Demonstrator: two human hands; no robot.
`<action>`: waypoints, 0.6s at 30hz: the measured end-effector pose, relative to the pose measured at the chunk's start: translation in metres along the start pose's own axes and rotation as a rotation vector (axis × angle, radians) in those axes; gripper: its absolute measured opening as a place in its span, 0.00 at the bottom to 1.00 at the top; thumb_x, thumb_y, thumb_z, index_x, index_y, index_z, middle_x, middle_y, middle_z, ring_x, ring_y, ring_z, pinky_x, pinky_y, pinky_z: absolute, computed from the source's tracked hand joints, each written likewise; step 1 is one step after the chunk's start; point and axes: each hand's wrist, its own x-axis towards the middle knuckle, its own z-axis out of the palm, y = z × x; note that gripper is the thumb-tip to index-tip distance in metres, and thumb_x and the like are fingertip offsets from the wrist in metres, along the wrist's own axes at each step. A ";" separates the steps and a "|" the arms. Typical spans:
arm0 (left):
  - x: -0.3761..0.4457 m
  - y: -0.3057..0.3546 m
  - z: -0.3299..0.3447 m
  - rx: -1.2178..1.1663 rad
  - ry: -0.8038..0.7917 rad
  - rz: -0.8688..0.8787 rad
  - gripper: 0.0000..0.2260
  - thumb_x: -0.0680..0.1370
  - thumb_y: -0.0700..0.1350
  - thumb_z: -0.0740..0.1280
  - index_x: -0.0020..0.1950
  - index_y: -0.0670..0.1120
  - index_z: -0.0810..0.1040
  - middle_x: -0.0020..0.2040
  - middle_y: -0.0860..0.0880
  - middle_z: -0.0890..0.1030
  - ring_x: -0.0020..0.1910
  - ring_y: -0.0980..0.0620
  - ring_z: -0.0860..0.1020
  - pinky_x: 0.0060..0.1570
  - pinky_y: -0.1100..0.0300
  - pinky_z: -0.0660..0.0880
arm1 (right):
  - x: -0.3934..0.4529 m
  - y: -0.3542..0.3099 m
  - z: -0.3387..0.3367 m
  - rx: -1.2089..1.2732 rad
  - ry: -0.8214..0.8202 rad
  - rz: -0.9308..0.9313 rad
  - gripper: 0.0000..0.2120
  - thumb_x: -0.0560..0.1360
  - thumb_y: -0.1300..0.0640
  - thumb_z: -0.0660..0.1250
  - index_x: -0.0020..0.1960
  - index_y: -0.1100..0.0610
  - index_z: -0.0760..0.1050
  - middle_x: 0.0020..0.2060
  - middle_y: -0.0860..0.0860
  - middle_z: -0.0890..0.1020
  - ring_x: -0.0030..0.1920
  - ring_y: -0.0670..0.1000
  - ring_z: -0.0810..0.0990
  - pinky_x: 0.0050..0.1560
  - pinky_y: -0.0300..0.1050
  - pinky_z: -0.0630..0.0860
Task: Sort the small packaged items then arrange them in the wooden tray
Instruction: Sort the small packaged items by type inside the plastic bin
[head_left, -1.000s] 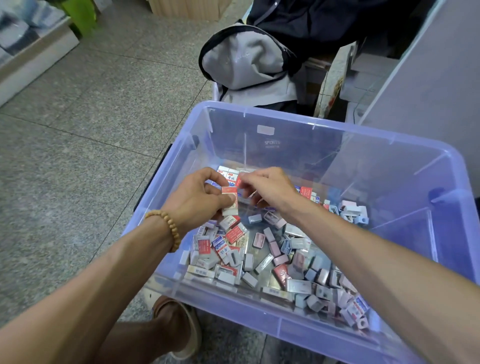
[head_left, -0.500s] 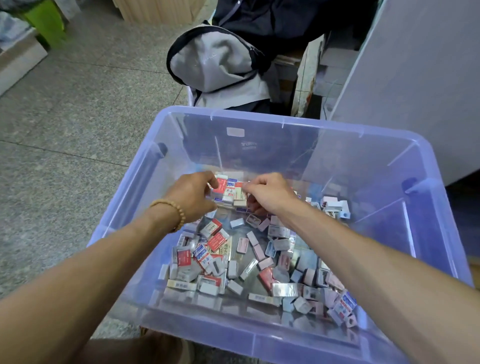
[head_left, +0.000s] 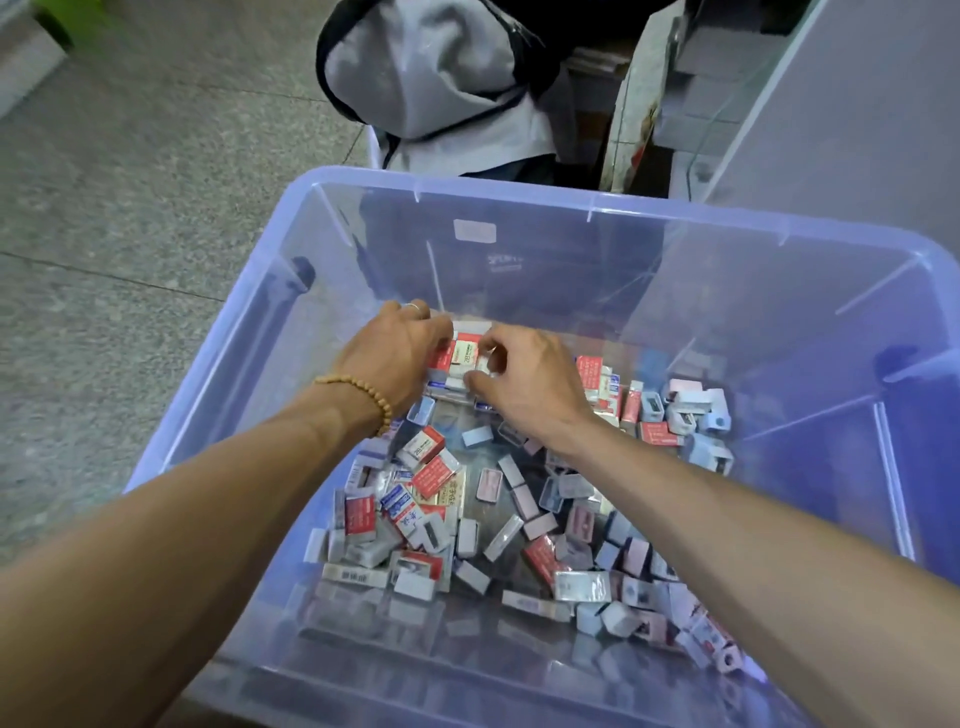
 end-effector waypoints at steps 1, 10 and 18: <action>0.001 0.000 0.000 0.004 -0.003 -0.005 0.12 0.75 0.36 0.68 0.57 0.44 0.76 0.53 0.42 0.77 0.52 0.42 0.73 0.47 0.53 0.70 | 0.000 0.000 0.000 -0.022 0.013 -0.029 0.09 0.72 0.53 0.75 0.48 0.57 0.80 0.39 0.50 0.81 0.41 0.54 0.79 0.39 0.46 0.73; -0.021 0.016 -0.014 0.117 -0.110 0.006 0.15 0.74 0.47 0.68 0.60 0.47 0.74 0.53 0.46 0.78 0.51 0.44 0.77 0.42 0.54 0.73 | -0.006 -0.009 -0.029 -0.177 -0.158 -0.200 0.04 0.75 0.54 0.70 0.47 0.54 0.77 0.39 0.50 0.79 0.43 0.56 0.80 0.42 0.46 0.74; -0.037 0.025 0.009 0.090 -0.651 0.248 0.27 0.72 0.49 0.74 0.69 0.50 0.71 0.64 0.48 0.76 0.62 0.46 0.74 0.56 0.55 0.73 | -0.046 0.019 -0.082 -0.663 -0.808 -0.138 0.09 0.73 0.51 0.72 0.39 0.49 0.73 0.35 0.46 0.77 0.41 0.53 0.77 0.37 0.43 0.72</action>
